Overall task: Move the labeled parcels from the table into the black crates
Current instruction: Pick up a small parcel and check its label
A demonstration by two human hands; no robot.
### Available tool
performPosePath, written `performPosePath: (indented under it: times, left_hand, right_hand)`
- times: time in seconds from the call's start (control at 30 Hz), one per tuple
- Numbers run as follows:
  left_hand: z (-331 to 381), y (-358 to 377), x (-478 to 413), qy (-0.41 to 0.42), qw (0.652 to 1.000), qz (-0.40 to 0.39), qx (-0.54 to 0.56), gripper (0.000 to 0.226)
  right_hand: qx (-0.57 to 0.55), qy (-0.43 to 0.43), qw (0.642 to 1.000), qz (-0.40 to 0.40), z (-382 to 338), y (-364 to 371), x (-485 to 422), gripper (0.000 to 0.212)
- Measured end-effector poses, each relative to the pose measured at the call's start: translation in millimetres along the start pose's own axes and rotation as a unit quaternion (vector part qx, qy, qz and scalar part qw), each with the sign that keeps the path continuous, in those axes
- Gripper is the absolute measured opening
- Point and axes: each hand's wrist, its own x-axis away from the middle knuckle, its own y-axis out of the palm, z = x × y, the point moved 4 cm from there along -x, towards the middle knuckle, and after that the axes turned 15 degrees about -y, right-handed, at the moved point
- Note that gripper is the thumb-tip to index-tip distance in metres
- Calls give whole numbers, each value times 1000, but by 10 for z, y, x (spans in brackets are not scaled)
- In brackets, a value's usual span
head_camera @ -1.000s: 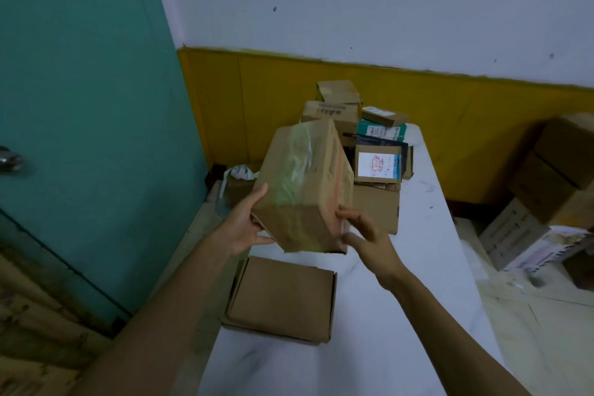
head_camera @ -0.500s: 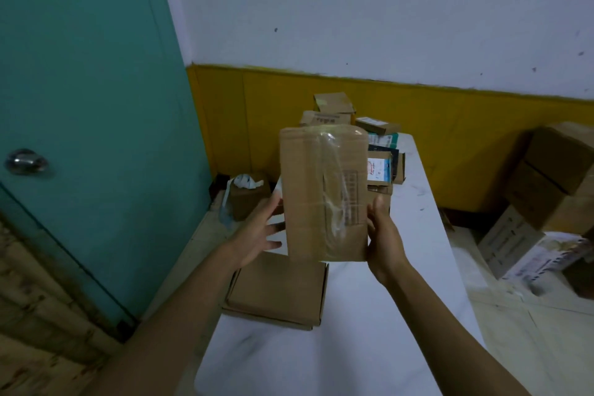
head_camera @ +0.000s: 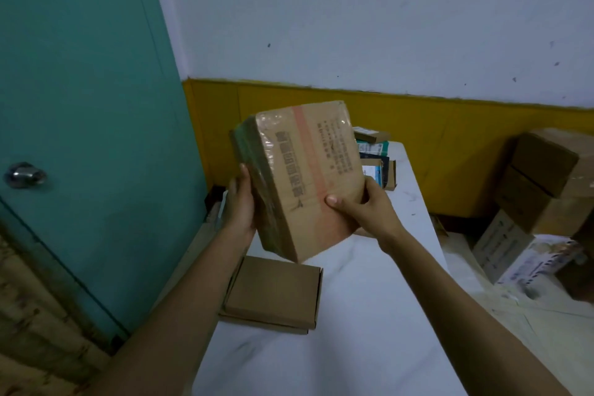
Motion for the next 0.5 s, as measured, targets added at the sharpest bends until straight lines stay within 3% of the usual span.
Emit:
performPosePath:
  times: [0.07,0.17,0.27,0.37,0.43,0.5]
  left_hand:
    - [70,103,35,31,996,62,-50,53]
    - [41,273,95,25,995,-73,-56,66]
    - [-33,-17,5,-85,990,-99,48,62]
    - [-199,-224,-47,-161,973,-108,127,61]
    - [-300,-229,-16,-177,970,-98,133,71]
    - [-310,-209,33,-173,971,-88,139,74]
  right_hand:
    - [0,-15,998,59,-28,55,10,60]
    - [40,-30,993,110,-105,131,90,47]
    - [24,-107,992,58,-313,138,183,20]
    - [93,-213,972,29,-502,174,232,24]
    - [172,-178,967,55,-490,189,209,58]
    - [124,-52,989,64,-425,172,174,102]
